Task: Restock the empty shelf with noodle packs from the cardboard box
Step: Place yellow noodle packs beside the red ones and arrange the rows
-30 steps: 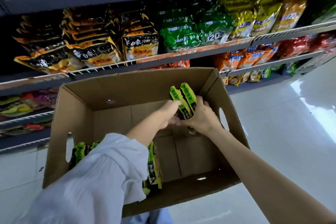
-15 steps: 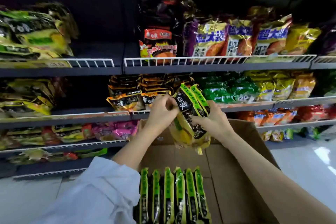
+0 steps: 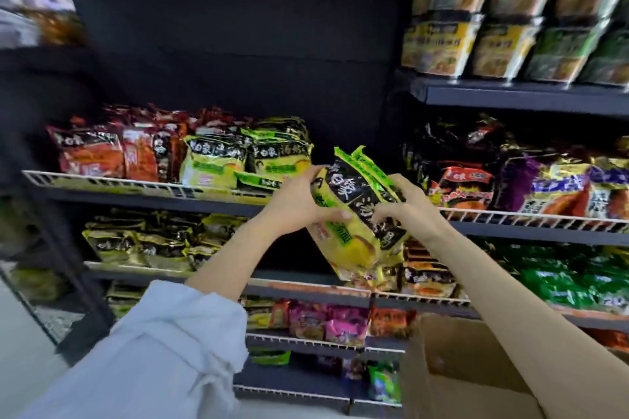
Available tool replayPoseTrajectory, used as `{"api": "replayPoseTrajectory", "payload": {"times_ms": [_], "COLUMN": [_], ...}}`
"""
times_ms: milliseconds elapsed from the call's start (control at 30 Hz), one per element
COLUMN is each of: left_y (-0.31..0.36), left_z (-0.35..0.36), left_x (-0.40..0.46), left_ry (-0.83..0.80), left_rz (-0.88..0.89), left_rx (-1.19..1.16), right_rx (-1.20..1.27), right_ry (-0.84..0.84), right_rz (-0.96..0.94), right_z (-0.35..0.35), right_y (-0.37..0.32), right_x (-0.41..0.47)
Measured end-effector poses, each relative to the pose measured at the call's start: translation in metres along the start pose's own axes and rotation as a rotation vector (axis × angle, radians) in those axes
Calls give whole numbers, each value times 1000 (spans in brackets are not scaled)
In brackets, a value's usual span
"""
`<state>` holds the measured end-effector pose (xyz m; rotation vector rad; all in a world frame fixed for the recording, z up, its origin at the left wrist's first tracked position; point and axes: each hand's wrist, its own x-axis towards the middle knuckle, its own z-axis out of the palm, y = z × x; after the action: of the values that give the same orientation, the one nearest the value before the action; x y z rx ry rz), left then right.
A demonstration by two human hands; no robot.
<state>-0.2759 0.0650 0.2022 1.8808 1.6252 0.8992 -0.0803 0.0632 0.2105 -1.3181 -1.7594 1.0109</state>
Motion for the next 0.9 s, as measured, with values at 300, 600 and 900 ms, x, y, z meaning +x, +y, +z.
{"api": "replayPoseTrajectory", "payload": {"times_ms": [300,600,900], "left_y": [-8,-44,-110], "left_z": [-36,-45,-67], "left_x": [88,251,326], "left_ry": [174,142,-92], "left_rz": [96,14,-169], "left_rx": [53,484,580], "right_rx": [-391,-719,-743], "right_ry": [-12,289,-177], "right_rz": [-186,-108,-59], "right_z": [-10,-17,-6], "right_y": [-44,-9,17], "right_x": [101,272,408]}}
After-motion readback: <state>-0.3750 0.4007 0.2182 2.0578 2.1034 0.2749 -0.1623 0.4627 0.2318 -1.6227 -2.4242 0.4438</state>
